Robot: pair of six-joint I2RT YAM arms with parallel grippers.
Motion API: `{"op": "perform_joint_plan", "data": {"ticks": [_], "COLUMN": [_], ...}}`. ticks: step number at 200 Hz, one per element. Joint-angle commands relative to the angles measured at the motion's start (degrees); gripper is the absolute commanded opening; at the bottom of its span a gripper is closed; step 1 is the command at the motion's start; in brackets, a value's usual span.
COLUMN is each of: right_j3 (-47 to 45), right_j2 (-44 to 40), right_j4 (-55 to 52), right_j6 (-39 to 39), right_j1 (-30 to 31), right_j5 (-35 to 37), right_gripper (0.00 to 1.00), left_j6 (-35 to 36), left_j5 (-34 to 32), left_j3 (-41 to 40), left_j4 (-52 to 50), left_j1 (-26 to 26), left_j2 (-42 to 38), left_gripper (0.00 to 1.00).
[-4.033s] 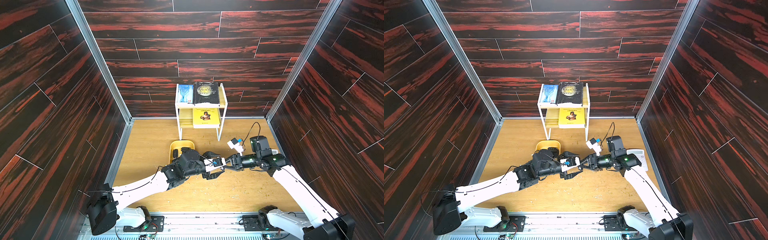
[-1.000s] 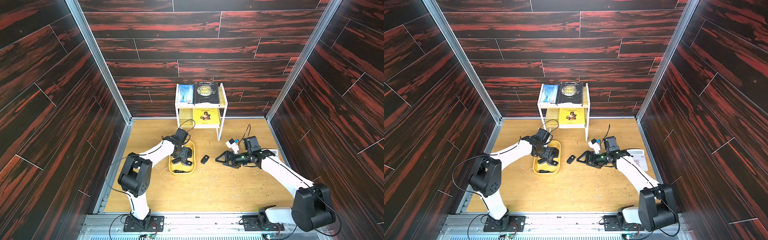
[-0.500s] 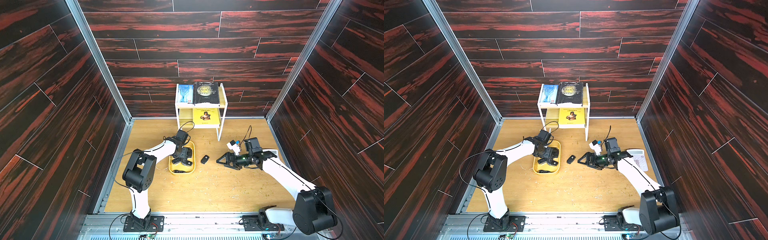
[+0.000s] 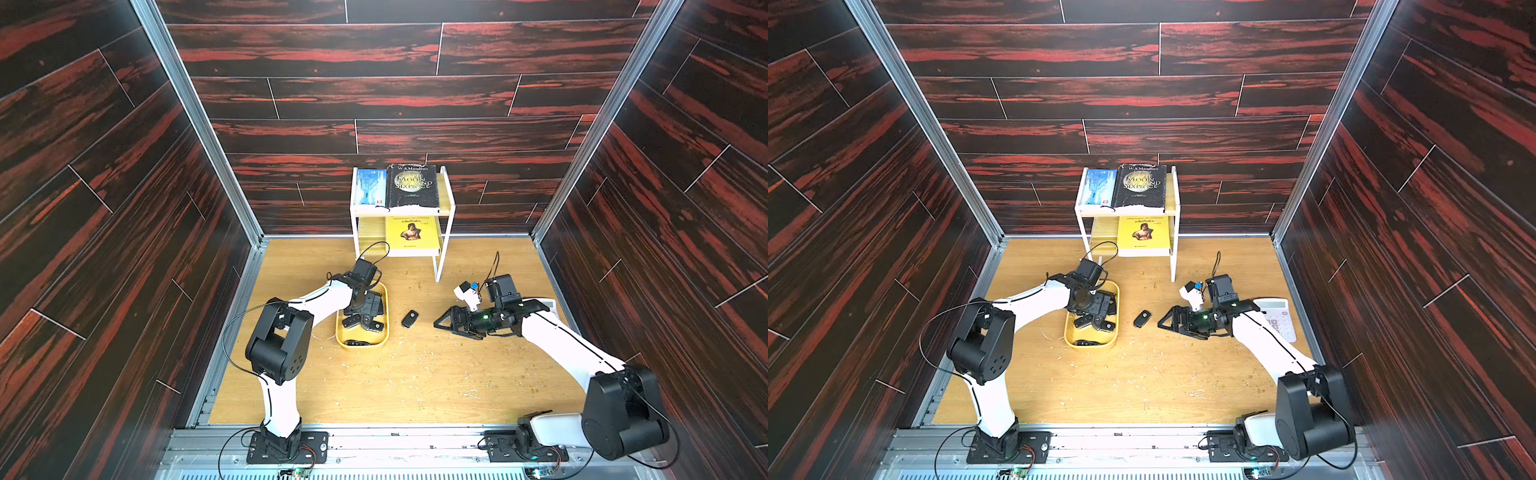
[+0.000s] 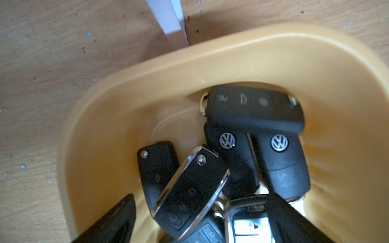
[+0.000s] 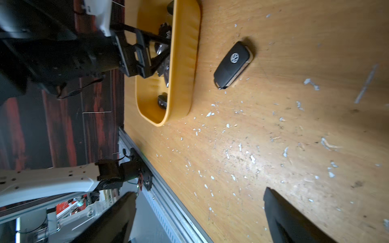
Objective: Place the car key into the storage box
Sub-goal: Place the car key in the storage box.
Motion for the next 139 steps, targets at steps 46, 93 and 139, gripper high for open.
{"op": "perform_joint_plan", "data": {"ticks": [46, 93, 139], "right_j3": [12.3, 21.1, 25.9], "right_j2": [10.0, 19.7, 26.2], "right_j4": [-5.6, -8.9, -10.7], "right_j6": [-3.8, -4.6, -9.5], "right_j1": [7.1, 15.8, 18.5], "right_j5": [18.6, 31.3, 37.6], "right_gripper": [0.98, 0.99, 0.98], "left_j6": [-1.4, -1.4, -1.7], "left_j5": [4.7, 5.4, 7.0], "left_j3": [2.4, 1.4, -1.7], "left_j4": [0.3, -0.9, -1.0], "left_j1": [0.2, 0.2, 0.2], "left_j2": [-5.1, -11.2, -22.1], "left_gripper": [1.0, 1.0, 1.0]}}
